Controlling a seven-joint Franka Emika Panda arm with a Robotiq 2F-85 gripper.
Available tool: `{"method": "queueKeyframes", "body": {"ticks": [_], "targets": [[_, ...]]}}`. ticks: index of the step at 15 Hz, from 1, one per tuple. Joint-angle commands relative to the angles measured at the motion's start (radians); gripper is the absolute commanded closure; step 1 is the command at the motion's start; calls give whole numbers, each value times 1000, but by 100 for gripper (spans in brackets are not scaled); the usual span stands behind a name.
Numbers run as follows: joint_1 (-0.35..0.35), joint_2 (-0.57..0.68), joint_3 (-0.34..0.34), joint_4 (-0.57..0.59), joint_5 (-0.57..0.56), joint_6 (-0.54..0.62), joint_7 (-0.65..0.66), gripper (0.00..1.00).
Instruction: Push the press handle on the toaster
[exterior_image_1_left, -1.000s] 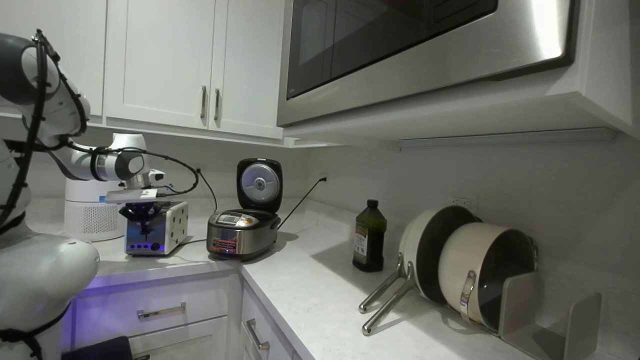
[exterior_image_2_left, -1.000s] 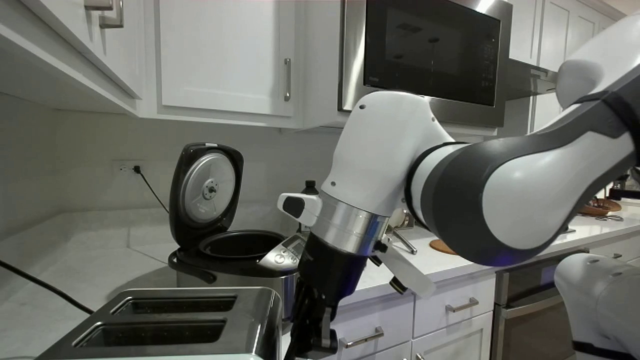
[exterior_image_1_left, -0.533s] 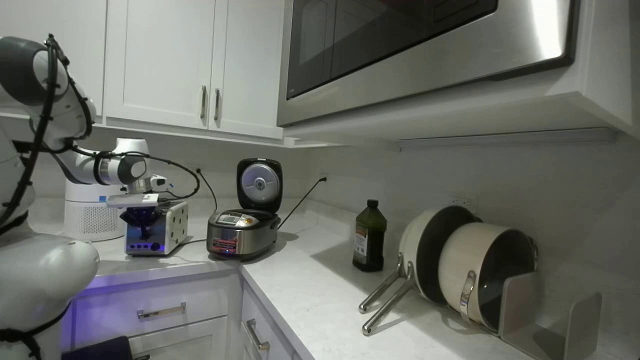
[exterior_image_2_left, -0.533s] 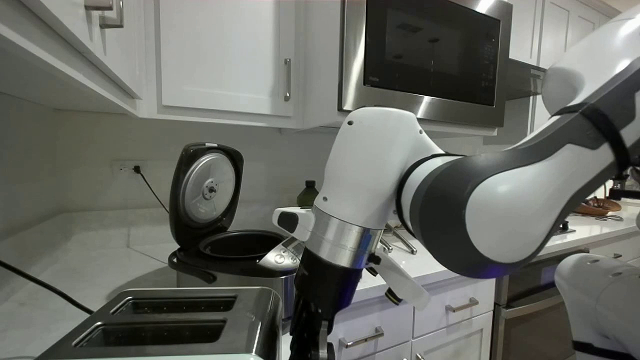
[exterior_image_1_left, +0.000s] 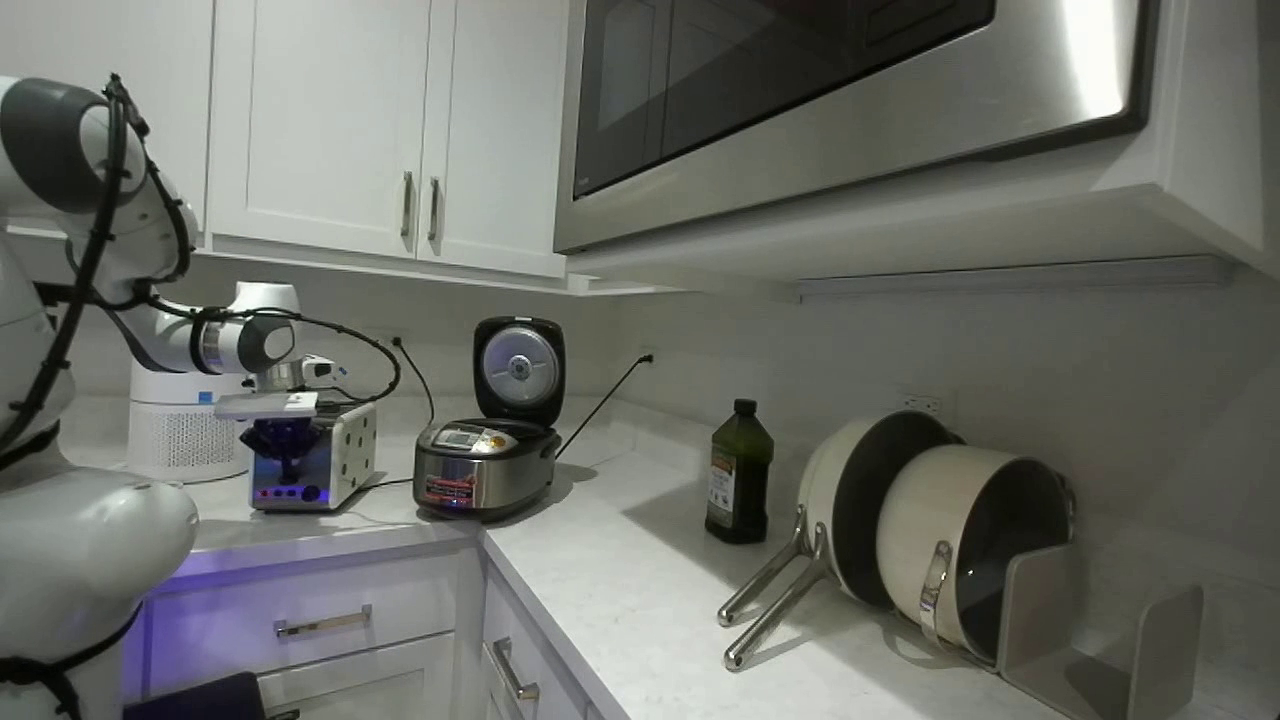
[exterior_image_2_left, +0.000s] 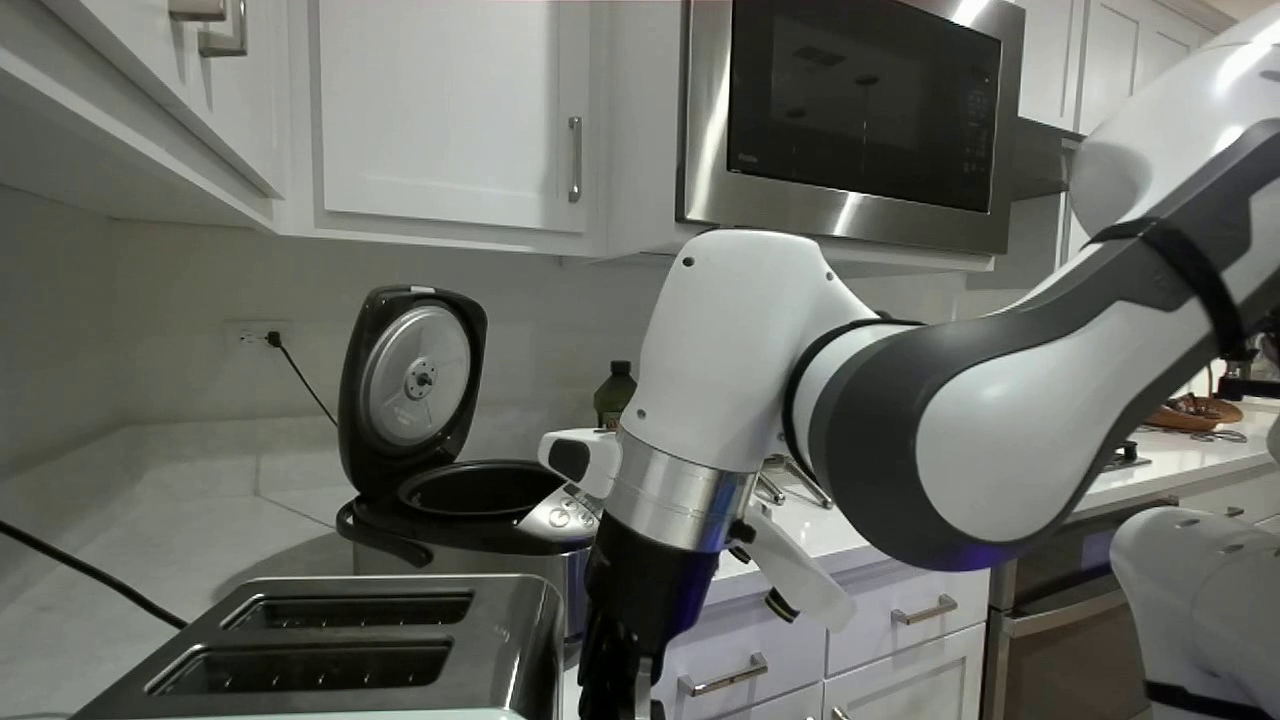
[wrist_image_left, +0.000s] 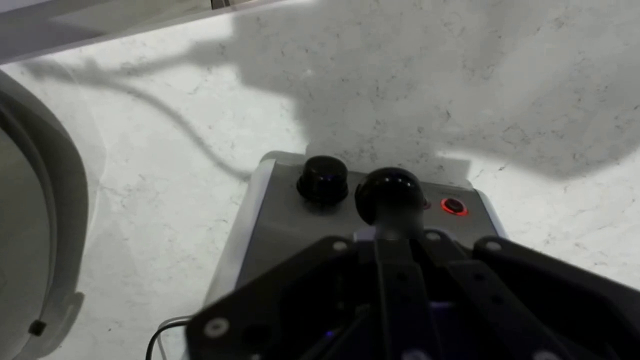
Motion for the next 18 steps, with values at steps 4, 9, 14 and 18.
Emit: {"method": "queueKeyframes", "body": {"ticks": [4,9,14,18], "targets": [[-30,76,44,-7,-32,17,51,100],[-37,46,53,20,-39,-5,55,100],[-42,-11,65,41,-92,-30,87,100],[-44,-56,69,49,-120,-53,99,100]]}}
